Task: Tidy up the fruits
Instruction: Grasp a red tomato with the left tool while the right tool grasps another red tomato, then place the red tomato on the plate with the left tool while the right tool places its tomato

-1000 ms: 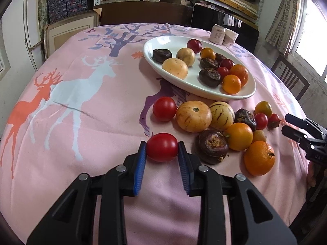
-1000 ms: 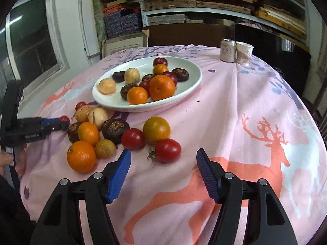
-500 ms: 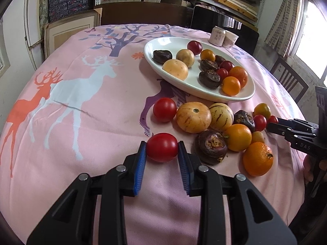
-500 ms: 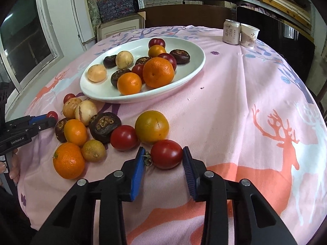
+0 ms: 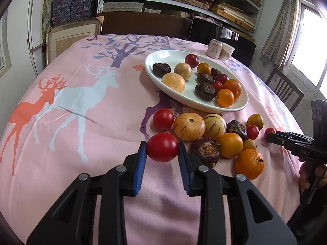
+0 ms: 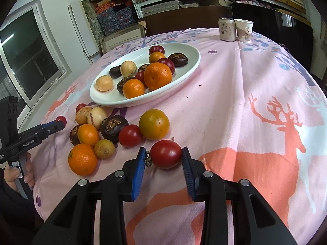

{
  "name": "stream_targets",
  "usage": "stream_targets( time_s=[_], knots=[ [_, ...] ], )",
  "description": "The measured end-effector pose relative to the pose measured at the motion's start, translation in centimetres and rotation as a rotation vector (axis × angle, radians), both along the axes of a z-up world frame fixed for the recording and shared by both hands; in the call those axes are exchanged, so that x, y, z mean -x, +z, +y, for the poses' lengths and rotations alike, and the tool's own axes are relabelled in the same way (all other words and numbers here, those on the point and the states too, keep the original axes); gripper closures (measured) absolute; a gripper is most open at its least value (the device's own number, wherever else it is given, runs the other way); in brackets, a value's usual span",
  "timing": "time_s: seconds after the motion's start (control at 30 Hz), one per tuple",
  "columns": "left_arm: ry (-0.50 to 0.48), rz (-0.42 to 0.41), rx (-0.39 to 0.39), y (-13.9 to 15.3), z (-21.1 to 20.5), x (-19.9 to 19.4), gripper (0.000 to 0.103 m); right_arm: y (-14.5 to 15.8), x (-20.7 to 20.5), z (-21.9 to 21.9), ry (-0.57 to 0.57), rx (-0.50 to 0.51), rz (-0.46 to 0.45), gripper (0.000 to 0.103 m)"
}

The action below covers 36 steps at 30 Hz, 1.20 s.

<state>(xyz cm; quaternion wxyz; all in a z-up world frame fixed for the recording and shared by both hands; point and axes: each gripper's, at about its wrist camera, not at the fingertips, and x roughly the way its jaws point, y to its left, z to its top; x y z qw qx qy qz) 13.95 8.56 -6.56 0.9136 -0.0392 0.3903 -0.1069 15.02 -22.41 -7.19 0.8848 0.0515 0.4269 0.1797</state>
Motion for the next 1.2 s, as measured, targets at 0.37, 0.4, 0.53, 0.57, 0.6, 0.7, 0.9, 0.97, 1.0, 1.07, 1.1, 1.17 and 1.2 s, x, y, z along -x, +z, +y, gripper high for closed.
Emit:
stream_targets(
  time_s=[0.37,0.4,0.53,0.57,0.6,0.7,0.9,0.97,1.0,1.07,1.1,1.17,1.2],
  knots=[
    [-0.036,-0.049,0.029,1.3,-1.3,1.8,0.073,1.9,1.1,-1.4,-0.024,-0.059,-0.024,0.067],
    [-0.048,-0.063,0.028,1.9,-1.7,2.0,0.073,2.4,1.0,-1.6,-0.025,-0.063,-0.035,0.067],
    [-0.086,-0.115,-0.004,4.4,-3.2,1.6,0.073,5.4,0.1,-1.9,-0.026,-0.058,-0.096,0.067],
    [-0.093,-0.124,-0.019,5.0,-3.5,1.2,0.073,6.1,-0.3,-2.1,-0.029,-0.061,-0.108,0.067],
    [-0.098,-0.133,-0.036,5.7,-4.0,0.6,0.073,6.8,-0.8,-2.2,-0.034,-0.065,-0.117,0.067],
    [-0.121,-0.147,-0.052,7.2,-5.0,-1.6,0.072,8.9,-3.0,-2.3,-0.051,-0.076,-0.150,0.067],
    [-0.141,-0.125,-0.086,7.4,-7.3,-7.3,0.072,10.5,-8.9,-0.7,-0.063,-0.093,-0.166,0.067],
    [-0.140,-0.098,-0.084,6.6,-8.0,-9.4,0.072,10.2,-11.1,0.5,-0.061,-0.081,-0.160,0.067],
    [-0.142,-0.086,-0.083,6.2,-8.3,-10.2,0.072,9.8,-12.2,1.2,-0.056,-0.078,-0.150,0.067],
    [-0.143,-0.065,-0.088,5.2,-9.0,-11.6,0.072,9.0,-13.9,2.7,-0.045,-0.065,-0.132,0.067],
    [-0.143,-0.053,-0.090,4.8,-9.2,-12.2,0.072,8.7,-14.6,3.4,-0.039,-0.057,-0.130,0.066],
    [-0.139,-0.028,-0.086,3.8,-9.6,-13.3,0.072,8.0,-15.8,4.8,-0.021,-0.044,-0.124,0.064],
    [-0.131,-0.022,-0.086,3.6,-9.6,-13.6,0.069,7.8,-16.0,5.3,-0.012,-0.044,-0.124,0.055]
  ],
)
